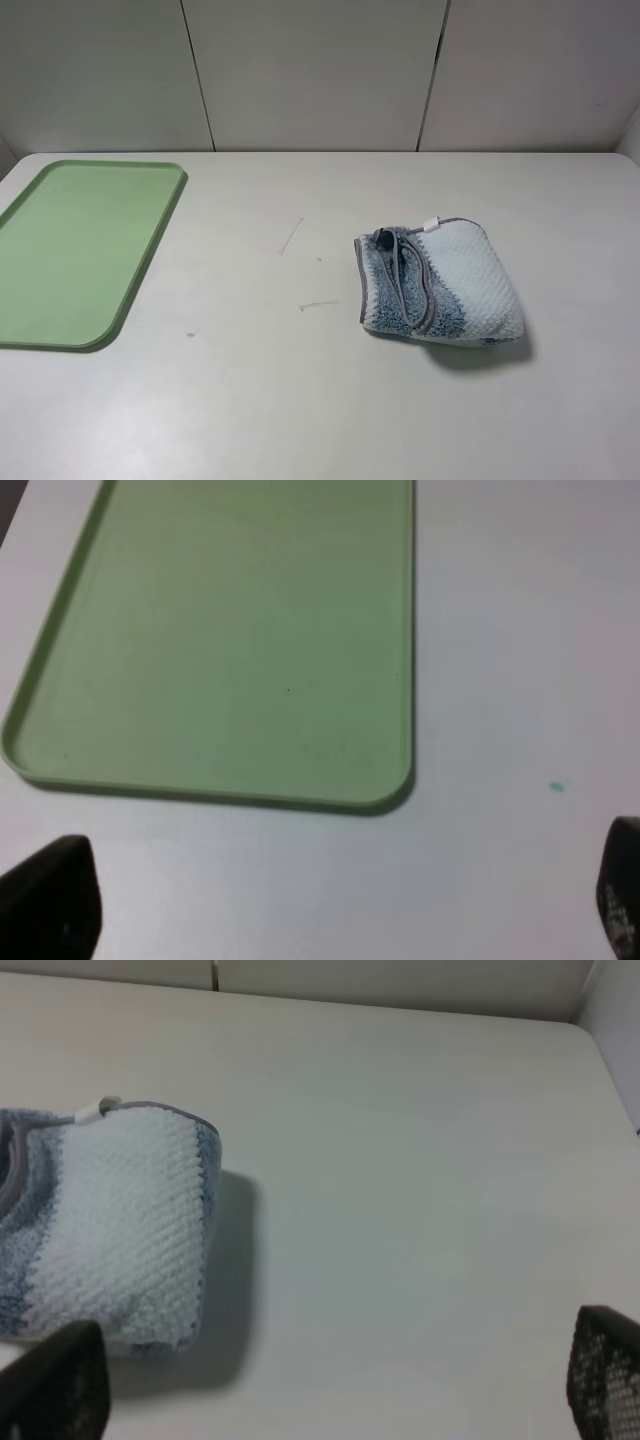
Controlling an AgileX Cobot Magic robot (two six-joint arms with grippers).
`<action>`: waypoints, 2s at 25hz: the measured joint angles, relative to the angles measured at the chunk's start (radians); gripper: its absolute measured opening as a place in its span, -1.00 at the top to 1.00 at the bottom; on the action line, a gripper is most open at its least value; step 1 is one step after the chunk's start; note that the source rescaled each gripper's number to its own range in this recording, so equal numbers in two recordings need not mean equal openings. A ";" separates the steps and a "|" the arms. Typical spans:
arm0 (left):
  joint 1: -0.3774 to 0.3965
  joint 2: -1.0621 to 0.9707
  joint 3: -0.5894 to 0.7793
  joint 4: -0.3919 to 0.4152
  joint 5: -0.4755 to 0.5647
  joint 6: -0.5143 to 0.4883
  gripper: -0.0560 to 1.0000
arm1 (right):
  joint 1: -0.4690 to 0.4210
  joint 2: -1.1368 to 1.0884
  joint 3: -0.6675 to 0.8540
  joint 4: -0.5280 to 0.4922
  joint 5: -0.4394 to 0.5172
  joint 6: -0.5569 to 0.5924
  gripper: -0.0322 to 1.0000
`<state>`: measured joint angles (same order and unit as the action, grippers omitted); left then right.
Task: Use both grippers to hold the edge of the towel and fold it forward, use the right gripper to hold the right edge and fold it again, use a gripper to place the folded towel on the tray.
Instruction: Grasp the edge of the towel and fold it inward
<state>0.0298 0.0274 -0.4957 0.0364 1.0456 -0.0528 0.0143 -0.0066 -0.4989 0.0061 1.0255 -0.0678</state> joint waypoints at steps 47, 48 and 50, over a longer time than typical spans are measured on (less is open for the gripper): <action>0.000 0.725 -0.236 -0.301 -0.093 0.221 -1.00 | 0.000 0.000 0.000 0.000 0.000 0.000 -1.00; 0.000 0.763 -0.245 -0.314 -0.099 0.242 -1.00 | 0.000 0.000 0.000 0.000 0.000 -0.001 -1.00; -0.002 0.826 -0.257 -0.340 -0.125 0.275 -1.00 | 0.000 0.000 0.000 0.000 0.000 -0.001 -1.00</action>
<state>0.0276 0.8529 -0.7525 -0.3031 0.9201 0.2223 0.0143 -0.0066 -0.4989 0.0061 1.0255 -0.0687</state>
